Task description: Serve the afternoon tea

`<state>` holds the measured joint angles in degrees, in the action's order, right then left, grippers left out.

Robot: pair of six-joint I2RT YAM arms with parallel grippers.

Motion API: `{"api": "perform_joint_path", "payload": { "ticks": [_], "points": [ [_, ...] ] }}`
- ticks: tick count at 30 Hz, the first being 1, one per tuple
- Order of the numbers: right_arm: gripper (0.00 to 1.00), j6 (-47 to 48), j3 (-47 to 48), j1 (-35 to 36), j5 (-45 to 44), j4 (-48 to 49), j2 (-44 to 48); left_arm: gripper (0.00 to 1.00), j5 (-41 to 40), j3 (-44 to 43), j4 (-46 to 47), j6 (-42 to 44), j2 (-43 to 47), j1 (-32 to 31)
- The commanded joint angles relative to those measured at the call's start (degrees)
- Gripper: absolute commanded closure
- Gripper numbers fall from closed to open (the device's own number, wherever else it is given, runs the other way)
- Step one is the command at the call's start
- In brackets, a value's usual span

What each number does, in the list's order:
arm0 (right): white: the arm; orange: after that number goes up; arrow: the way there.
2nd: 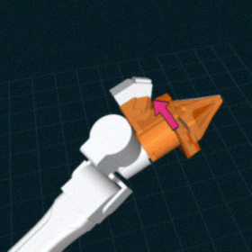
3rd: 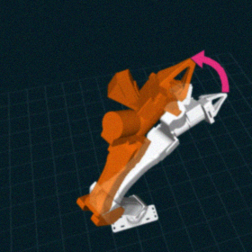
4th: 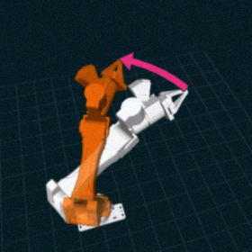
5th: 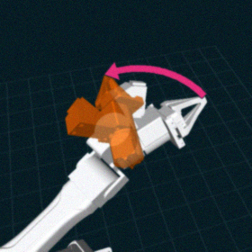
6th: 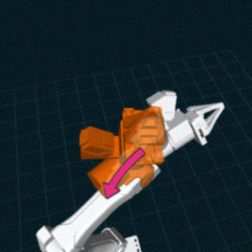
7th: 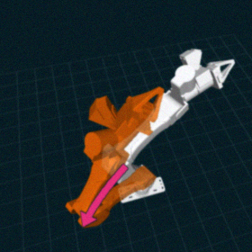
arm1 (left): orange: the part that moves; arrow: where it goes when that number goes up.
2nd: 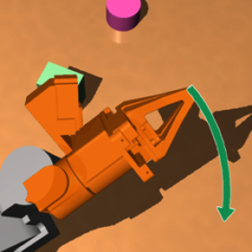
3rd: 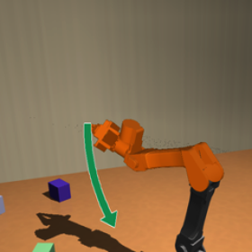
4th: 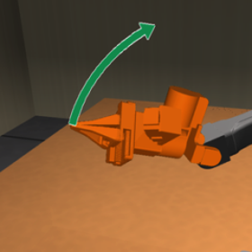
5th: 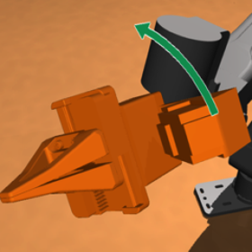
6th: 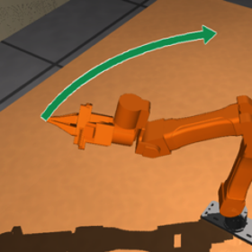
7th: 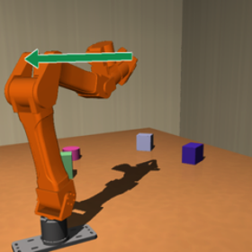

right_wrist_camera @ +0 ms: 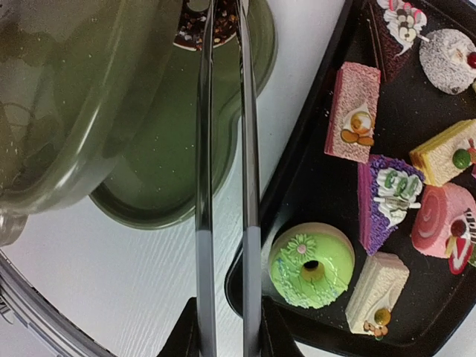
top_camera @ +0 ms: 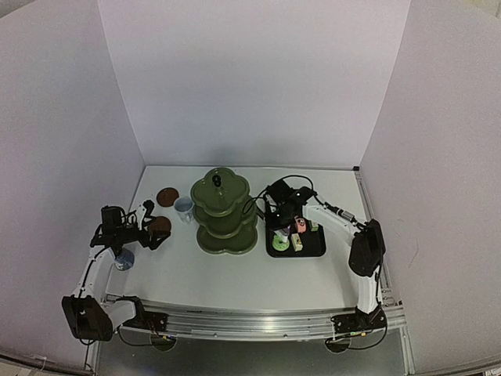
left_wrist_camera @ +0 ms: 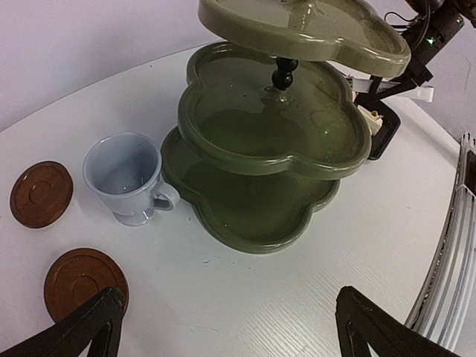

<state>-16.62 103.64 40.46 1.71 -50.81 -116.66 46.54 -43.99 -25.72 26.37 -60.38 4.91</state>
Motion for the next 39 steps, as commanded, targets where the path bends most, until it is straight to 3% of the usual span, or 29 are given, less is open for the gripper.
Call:
{"api": "perform_joint_path", "payload": {
  "ticks": [1, 7, 13, 18, 39],
  "points": [
    [1.0, -0.7, 3.4, 0.7, 0.7, 2.9, -2.4, 0.0, 1.5, 0.0, -2.5, 3.0, 1.5, -0.2],
    [0.99, -0.1, 3.6, 1.2, 1.1, 2.8, -3.5, 0.0, 1.6, 0.4, -2.6, 3.6, 2.2, -0.2],
    [0.8, -0.4, 3.0, 1.3, 1.3, 2.7, -3.3, 0.0, 1.6, -0.2, -2.6, 3.7, 1.7, -0.2],
    [0.72, -1.3, 2.4, 1.3, 0.9, 2.6, -2.8, 0.01, 1.1, 0.1, -2.1, 4.0, 1.6, -0.2],
    [0.66, -7.9, 1.1, 1.3, -0.1, 2.7, 4.3, 0.0, 1.8, 1.3, -2.3, 4.7, 2.5, -0.2]
  ]
}}
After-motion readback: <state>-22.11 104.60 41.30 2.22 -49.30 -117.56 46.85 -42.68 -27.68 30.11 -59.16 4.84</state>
